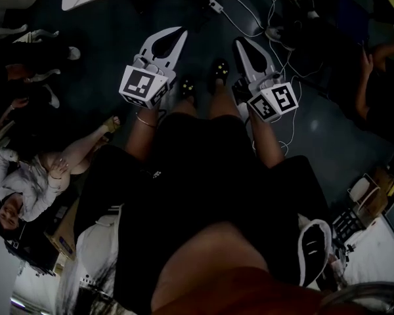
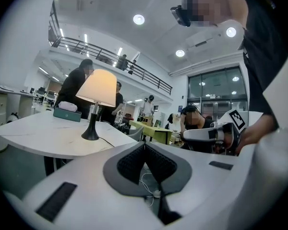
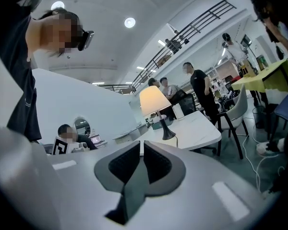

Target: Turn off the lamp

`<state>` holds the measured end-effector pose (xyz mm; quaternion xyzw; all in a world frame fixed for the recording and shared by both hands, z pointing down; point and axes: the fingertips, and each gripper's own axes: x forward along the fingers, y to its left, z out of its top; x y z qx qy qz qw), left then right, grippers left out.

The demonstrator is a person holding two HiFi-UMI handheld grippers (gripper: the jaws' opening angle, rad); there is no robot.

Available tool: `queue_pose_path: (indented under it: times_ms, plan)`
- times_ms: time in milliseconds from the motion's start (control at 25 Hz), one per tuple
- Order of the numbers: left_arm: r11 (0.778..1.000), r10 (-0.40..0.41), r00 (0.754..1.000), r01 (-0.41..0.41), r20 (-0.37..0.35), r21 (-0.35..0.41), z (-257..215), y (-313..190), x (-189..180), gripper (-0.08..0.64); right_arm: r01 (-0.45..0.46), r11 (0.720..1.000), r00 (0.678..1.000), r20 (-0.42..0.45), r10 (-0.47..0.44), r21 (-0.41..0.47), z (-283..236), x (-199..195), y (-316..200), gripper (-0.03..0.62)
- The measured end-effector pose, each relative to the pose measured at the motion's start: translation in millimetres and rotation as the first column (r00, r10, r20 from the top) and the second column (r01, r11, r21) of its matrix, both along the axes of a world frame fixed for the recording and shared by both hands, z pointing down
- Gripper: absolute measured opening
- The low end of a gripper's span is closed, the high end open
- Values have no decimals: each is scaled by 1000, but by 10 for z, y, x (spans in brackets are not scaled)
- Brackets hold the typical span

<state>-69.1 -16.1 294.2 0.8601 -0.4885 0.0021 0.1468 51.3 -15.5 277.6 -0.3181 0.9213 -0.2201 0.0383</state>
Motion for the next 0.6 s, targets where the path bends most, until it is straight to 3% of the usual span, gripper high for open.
queue_pose_path:
  times_ms: [360, 600]
  plan:
    - [996, -81, 997, 82, -17, 26, 224, -242, -44, 8, 77, 997, 995, -55, -78, -19, 318, -141, -476, 15]
    - [996, -93, 996, 93, 13, -8, 543, -328, 67, 8, 110, 993, 987, -118, -114, -38, 715, -219, -760, 29]
